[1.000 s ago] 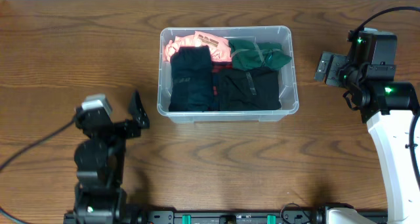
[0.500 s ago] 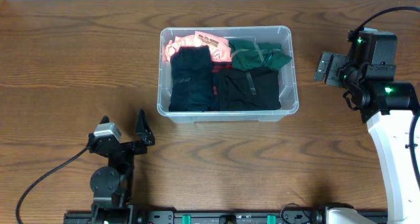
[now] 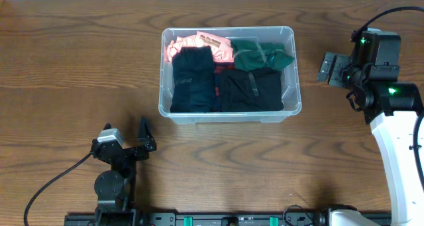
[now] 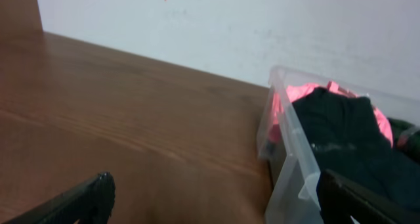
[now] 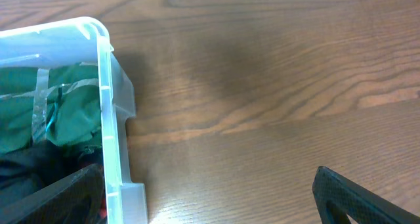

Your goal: Pack container

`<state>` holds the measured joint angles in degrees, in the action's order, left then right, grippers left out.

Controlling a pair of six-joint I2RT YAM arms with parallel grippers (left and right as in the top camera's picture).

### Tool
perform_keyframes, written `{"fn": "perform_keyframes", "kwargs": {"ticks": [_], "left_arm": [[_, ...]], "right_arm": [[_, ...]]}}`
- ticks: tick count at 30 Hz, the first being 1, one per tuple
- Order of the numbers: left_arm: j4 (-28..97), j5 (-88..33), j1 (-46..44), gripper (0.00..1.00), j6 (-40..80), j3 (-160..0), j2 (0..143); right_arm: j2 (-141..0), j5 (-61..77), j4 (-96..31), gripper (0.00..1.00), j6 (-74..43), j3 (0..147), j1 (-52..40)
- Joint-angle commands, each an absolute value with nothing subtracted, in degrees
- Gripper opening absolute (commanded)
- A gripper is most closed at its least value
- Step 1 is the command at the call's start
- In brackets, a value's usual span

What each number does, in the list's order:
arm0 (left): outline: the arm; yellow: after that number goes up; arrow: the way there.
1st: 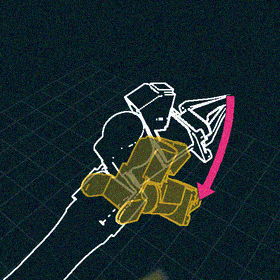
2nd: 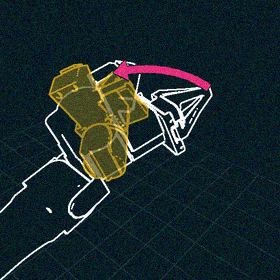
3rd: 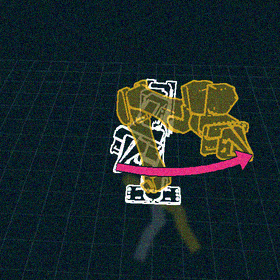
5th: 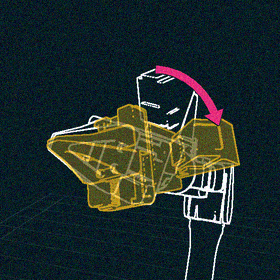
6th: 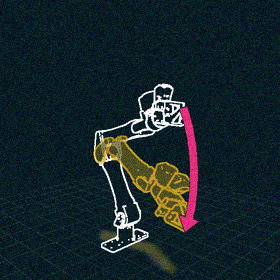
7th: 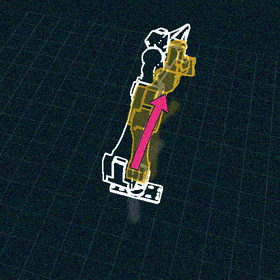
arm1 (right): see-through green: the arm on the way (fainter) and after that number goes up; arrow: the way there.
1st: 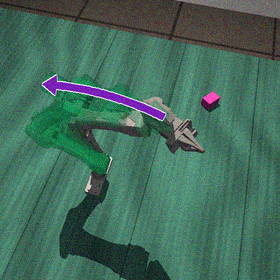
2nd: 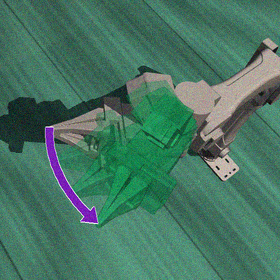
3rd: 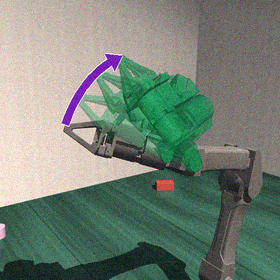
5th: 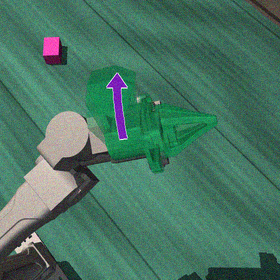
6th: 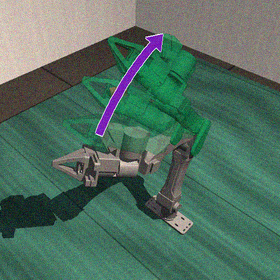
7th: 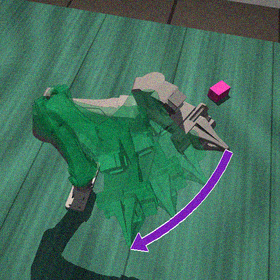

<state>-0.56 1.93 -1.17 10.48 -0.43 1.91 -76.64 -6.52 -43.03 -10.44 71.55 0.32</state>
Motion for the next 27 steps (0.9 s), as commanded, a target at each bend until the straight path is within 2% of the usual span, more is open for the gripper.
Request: {"fn": "perform_keyframes", "kwargs": {"ticks": [1,27], "left_arm": [[3.03,2.92,-0.93,0.98,9.47,-0.21,0.16],[4.05,1.98,-0.93,0.98,8.69,-0.23,0.23]], "right_arm": [[-76.84,-7.42,-43.11,0.99,-10.44,72.29,0.84],[-76.84,-7.42,-43.11,0.99,-10.44,72.29,0.84]]}}
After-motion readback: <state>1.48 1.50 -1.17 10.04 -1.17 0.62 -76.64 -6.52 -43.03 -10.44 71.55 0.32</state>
